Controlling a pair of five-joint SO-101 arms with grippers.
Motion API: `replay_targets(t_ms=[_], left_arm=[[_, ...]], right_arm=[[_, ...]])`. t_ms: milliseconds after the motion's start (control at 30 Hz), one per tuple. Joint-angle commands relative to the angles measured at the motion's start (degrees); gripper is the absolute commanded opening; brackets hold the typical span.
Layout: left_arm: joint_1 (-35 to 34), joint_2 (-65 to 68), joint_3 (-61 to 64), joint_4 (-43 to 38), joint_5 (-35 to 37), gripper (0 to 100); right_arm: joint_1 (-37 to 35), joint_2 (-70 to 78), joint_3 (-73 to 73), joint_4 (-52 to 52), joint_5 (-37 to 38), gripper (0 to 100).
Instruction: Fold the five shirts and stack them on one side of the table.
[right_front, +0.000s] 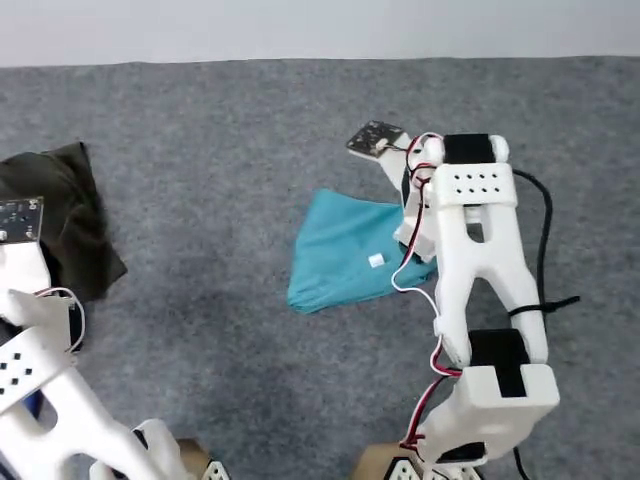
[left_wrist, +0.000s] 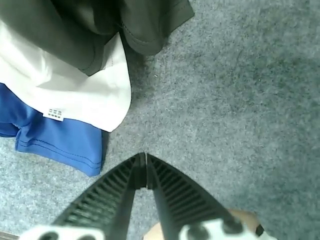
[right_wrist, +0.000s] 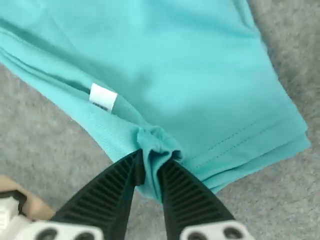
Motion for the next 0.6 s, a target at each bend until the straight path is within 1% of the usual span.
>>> replay_targets(t_ms=[0,100,200,267,433,500,567], left_arm=[[-0.1,-1.2,-0.7,-0.2,0.0,0],[-0.1,-1.2,-0.7,-0.2,0.0,0],[-0.1,-1.2,-0.6,-0.2,0.0,0],[-0.1,-1.2,-0.6,-0.2,0.0,0],[-0.1,-1.2,-0.6,-0.2,0.0,0],[-0.1,-1.2,-0.6,-0.2,0.0,0],[-0.1,-1.2,-0.6,-0.2,0.0,0]], right_arm=[[2.3,-0.8,-2.3,1.8,2.7,1.0],[3.1,1.2,-2.3,3.5,4.4,1.0],[2.8,2.5,-2.3,3.8,4.4,2.4],[1.9,2.9,-2.3,3.6,4.4,7.0],[-1.0,1.9,-2.7,5.7,4.3,25.8],[-2.5,0.3,-2.7,6.8,4.3,27.5],[-3.6,-1.2,-2.6,6.7,4.4,25.6]])
